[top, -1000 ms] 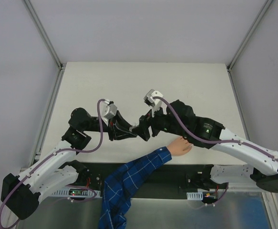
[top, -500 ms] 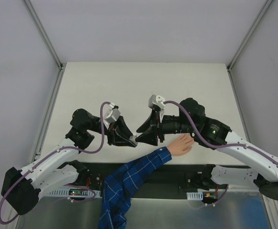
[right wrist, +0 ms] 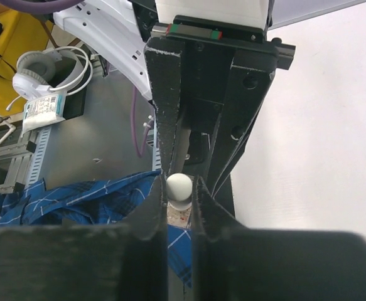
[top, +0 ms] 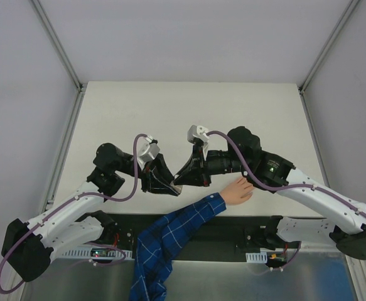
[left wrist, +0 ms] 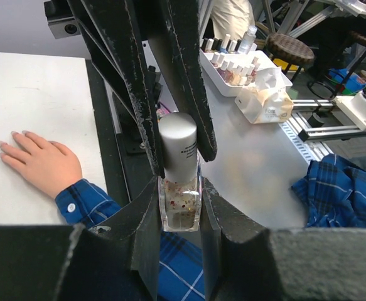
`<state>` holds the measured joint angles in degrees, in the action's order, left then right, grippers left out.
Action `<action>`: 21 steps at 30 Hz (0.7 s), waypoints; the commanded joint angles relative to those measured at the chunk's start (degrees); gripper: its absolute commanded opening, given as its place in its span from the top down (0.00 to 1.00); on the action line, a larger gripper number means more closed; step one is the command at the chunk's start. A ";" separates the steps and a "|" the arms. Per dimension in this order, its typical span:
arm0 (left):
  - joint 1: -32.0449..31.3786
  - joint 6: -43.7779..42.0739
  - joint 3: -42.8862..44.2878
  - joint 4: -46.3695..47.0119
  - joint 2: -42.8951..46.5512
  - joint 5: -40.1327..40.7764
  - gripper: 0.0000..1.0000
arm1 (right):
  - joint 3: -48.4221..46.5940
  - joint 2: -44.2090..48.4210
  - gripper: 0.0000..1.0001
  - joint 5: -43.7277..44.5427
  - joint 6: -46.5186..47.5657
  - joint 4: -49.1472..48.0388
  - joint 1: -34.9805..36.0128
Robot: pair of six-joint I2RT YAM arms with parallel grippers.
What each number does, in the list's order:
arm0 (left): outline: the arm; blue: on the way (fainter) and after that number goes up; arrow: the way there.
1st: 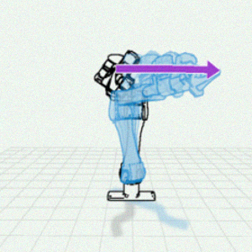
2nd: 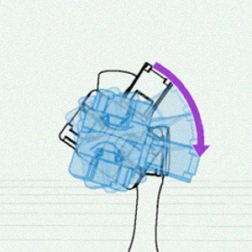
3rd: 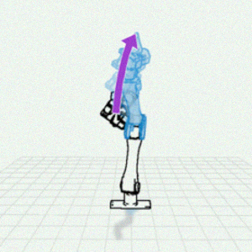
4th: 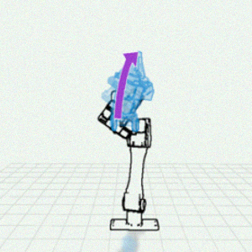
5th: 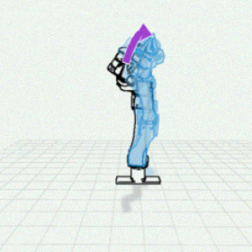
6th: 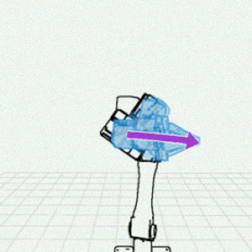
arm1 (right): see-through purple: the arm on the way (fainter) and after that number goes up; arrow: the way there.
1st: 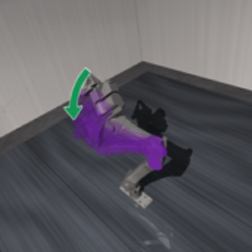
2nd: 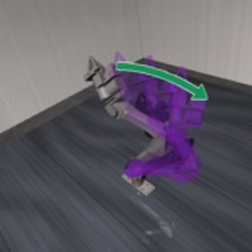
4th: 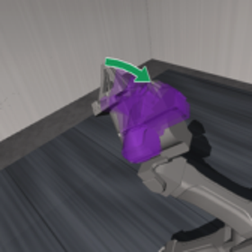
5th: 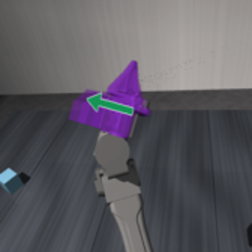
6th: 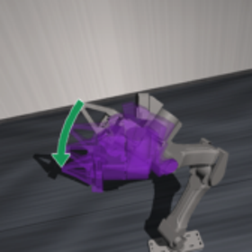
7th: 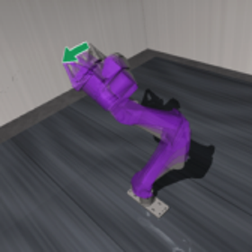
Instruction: Paint the nails
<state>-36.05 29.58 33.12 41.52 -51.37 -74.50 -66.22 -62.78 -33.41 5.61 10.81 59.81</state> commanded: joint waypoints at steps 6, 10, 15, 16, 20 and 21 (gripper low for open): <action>-0.07 -19.98 3.97 -19.27 6.63 19.18 1.00 | 3.19 2.14 0.99 8.75 -2.97 -5.62 1.44; 0.46 -24.04 1.86 -23.92 11.28 35.18 1.00 | -2.83 -2.23 1.00 68.45 -8.64 16.02 17.71; 0.55 -27.39 2.12 -26.84 12.70 42.95 1.00 | -13.74 -12.25 1.00 99.42 -28.56 25.68 27.81; 0.55 -27.39 1.95 -26.58 12.44 42.69 1.00 | -15.33 -13.58 0.99 98.89 -28.37 26.54 27.82; 0.55 -27.04 2.38 -26.49 10.77 40.49 1.00 | -18.16 -15.53 1.00 93.02 -22.14 22.25 27.64; 0.46 -26.86 2.73 -26.49 10.33 39.01 1.00 | -18.07 -14.74 0.98 91.52 -20.30 21.37 27.03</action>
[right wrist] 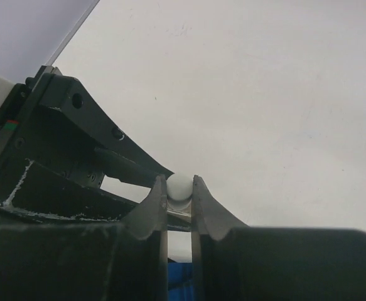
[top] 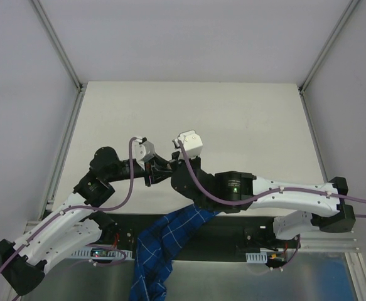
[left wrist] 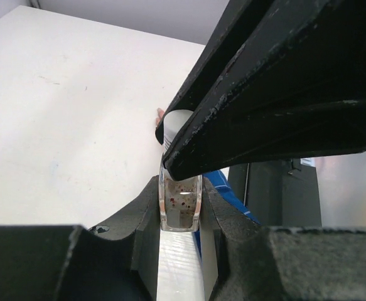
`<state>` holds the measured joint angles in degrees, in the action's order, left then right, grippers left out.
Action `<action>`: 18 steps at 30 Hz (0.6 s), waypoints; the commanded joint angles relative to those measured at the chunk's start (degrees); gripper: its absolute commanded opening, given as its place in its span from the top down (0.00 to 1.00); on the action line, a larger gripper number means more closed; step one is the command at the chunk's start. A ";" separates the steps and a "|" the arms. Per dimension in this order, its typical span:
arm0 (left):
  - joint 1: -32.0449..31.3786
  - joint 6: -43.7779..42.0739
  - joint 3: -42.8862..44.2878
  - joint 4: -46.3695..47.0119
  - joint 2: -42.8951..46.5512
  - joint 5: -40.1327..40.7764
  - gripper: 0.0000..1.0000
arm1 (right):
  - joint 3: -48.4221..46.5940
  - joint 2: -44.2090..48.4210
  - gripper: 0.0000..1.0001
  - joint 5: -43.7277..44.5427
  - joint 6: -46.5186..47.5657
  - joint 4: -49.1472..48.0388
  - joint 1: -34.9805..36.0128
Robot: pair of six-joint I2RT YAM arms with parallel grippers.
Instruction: Paint the nails
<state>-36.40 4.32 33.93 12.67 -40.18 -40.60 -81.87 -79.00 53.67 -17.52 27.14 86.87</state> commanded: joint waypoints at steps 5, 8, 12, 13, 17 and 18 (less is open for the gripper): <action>0.81 -0.72 2.19 3.33 -1.91 -0.79 1.00 | 0.65 7.35 0.59 -8.10 8.10 1.17 -2.32; 0.81 0.60 2.63 4.56 -2.88 -5.53 1.00 | 3.63 11.92 0.40 -17.41 12.67 -1.03 -3.99; 0.81 2.62 2.54 8.67 -4.37 -13.35 1.00 | 7.15 17.47 0.22 -34.82 16.37 -3.13 -10.55; 0.81 3.41 2.45 10.08 -4.64 -15.80 1.00 | 8.03 18.52 0.22 -39.21 16.98 -3.92 -12.06; 0.55 10.87 1.58 18.61 -6.13 -26.96 1.00 | 11.20 21.87 0.24 -62.22 20.06 -6.57 -18.22; 0.46 11.58 1.40 19.58 -6.48 -27.86 1.00 | 11.46 21.87 0.25 -64.89 20.68 -7.09 -19.62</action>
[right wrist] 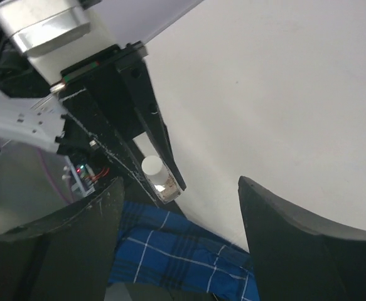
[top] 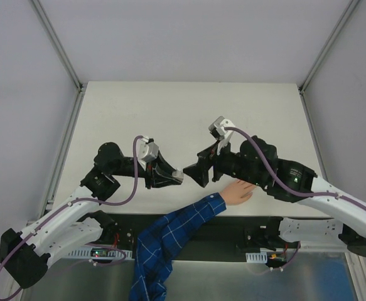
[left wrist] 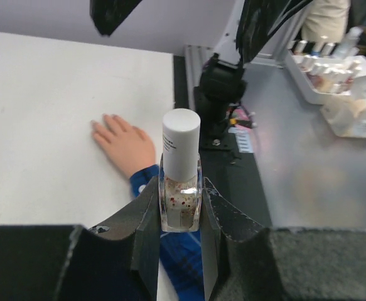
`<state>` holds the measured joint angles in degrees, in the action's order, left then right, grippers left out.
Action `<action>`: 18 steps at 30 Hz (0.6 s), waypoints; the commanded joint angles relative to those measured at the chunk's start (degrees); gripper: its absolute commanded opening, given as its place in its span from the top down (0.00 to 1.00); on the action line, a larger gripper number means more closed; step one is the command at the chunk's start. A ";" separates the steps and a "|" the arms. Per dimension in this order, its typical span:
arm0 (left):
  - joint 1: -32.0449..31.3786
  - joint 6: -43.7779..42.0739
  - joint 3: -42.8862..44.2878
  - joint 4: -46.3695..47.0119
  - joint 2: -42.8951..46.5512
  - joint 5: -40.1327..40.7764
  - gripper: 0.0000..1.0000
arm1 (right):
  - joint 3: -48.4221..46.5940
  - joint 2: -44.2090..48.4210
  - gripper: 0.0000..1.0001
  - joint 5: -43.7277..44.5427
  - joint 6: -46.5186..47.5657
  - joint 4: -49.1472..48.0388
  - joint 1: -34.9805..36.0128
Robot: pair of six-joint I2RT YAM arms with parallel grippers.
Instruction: Paint the nails
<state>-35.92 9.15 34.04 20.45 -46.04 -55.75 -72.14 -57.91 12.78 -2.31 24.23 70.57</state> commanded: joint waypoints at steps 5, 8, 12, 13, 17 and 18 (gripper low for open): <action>-0.81 9.83 1.47 14.88 -1.77 -15.71 1.00 | 1.21 -0.01 0.40 -32.27 7.93 -5.33 -5.17; -1.34 9.84 0.94 15.41 -2.12 -15.88 1.00 | 1.47 -0.36 0.44 -34.03 7.67 -7.26 -5.61; -1.43 10.45 1.38 15.50 -2.91 -16.24 1.00 | 1.48 -1.68 0.57 -35.89 7.67 -8.49 -6.31; -1.43 10.45 1.29 15.59 -3.00 -16.15 1.00 | 1.30 -2.29 0.60 -36.59 7.49 -8.50 -6.32; -1.52 10.54 1.29 15.68 -2.91 -16.41 1.00 | -0.10 -4.22 0.60 -38.35 8.19 -8.15 -6.58; -1.52 10.63 1.46 15.76 -2.91 -16.59 1.00 | -0.28 -4.66 0.61 -38.61 8.37 -7.71 -6.67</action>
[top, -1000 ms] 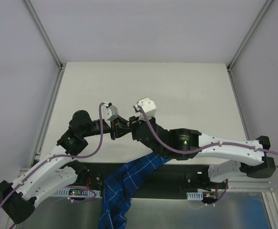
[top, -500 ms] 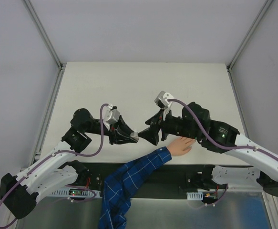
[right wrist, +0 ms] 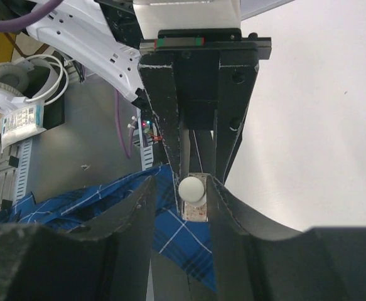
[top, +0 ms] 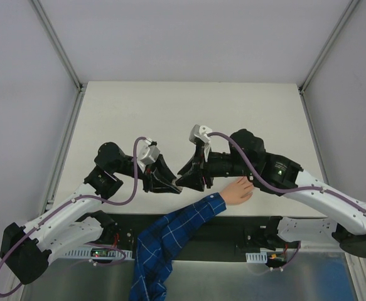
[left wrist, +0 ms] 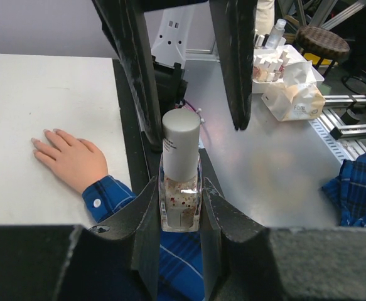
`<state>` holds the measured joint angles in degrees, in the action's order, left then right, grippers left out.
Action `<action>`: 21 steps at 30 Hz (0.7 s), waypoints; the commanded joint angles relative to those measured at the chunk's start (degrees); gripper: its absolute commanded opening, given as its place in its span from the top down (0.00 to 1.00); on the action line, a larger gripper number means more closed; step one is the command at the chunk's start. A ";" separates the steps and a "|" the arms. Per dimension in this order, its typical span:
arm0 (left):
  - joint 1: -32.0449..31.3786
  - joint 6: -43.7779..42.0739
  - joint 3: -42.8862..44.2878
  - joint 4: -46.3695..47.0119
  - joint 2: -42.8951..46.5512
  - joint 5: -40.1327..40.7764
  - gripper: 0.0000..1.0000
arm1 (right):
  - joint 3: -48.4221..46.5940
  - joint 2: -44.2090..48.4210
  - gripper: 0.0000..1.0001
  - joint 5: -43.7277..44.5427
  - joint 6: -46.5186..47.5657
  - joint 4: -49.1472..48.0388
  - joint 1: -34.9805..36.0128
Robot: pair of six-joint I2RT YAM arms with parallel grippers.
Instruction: Paint the nails
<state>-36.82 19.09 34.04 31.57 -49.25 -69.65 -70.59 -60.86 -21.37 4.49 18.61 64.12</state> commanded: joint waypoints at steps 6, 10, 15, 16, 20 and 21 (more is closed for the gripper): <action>-0.62 0.51 1.20 4.73 0.74 -2.25 1.00 | -2.71 -3.91 0.74 -5.71 1.66 -1.82 -0.40; -0.62 0.33 1.03 4.47 0.83 -1.90 1.00 | -2.28 -3.56 0.82 -5.36 1.66 -2.26 -0.31; -0.62 -1.15 1.29 3.06 1.18 0.20 1.00 | -1.22 -2.07 0.99 -3.78 1.22 -2.62 -0.31; -0.62 -1.95 1.29 1.93 1.44 1.69 1.00 | -0.78 -1.98 0.99 -2.73 0.87 -2.70 -0.31; -0.54 -7.92 1.55 -6.75 4.69 11.35 1.00 | 1.24 -1.80 1.00 2.71 -0.79 -5.15 0.91; -0.45 -10.28 1.55 -8.09 5.22 17.21 1.00 | 1.76 -2.15 1.00 7.78 -1.41 -5.51 1.53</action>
<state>-36.82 18.11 34.04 28.16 -47.35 -65.63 -70.22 -64.55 -21.80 6.48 17.67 63.75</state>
